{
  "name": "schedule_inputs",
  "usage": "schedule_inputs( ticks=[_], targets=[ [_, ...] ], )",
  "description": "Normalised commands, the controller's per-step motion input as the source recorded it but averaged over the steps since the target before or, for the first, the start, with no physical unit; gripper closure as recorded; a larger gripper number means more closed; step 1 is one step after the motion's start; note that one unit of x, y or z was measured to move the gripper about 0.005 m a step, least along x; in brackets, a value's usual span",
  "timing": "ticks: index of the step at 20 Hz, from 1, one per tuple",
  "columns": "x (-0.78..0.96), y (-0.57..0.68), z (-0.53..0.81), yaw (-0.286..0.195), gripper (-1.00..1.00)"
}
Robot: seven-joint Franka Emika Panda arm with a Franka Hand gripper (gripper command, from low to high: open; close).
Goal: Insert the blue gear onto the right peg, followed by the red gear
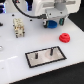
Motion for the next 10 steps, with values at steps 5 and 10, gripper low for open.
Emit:
schedule_inputs(
  ticks=[5,10],
  targets=[
    [0.00,-0.09,0.05,0.000,1.00],
    [0.45,-0.08,0.42,0.000,1.00]
  ],
)
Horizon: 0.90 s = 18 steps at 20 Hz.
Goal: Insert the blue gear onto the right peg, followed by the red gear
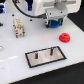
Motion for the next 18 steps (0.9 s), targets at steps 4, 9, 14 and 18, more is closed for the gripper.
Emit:
schedule_inputs(
  ticks=[4,9,14,18],
  targets=[
    [0.73,-0.14,0.43,0.000,1.00],
    [0.80,-0.13,0.45,0.000,1.00],
    [0.82,-0.14,0.48,0.000,1.00],
    [0.82,-0.21,0.47,0.000,1.00]
  ],
)
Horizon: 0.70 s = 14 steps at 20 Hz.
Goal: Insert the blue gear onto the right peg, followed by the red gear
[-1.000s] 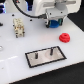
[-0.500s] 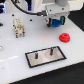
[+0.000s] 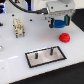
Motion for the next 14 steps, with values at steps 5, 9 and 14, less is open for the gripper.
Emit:
schedule_inputs(
  ticks=[5,9,14],
  targets=[
    [0.80,-0.27,0.45,0.000,1.00],
    [0.78,-0.28,0.39,0.000,1.00],
    [0.80,-0.27,0.32,0.000,1.00]
  ],
)
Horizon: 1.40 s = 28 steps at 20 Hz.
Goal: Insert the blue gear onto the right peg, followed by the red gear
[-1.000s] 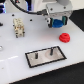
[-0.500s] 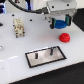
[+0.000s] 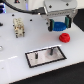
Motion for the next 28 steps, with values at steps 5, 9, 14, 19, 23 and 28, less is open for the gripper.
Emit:
schedule_inputs(
  ticks=[5,9,14,19,23,28],
  targets=[
    [0.82,-0.26,0.26,0.000,1.00],
    [0.84,-0.22,0.07,0.000,1.00],
    [0.84,-0.19,0.01,0.000,1.00],
    [0.61,-0.09,-0.12,0.000,1.00],
    [0.03,-0.02,0.02,0.000,1.00],
    [0.06,-0.10,0.58,0.000,1.00]
  ],
)
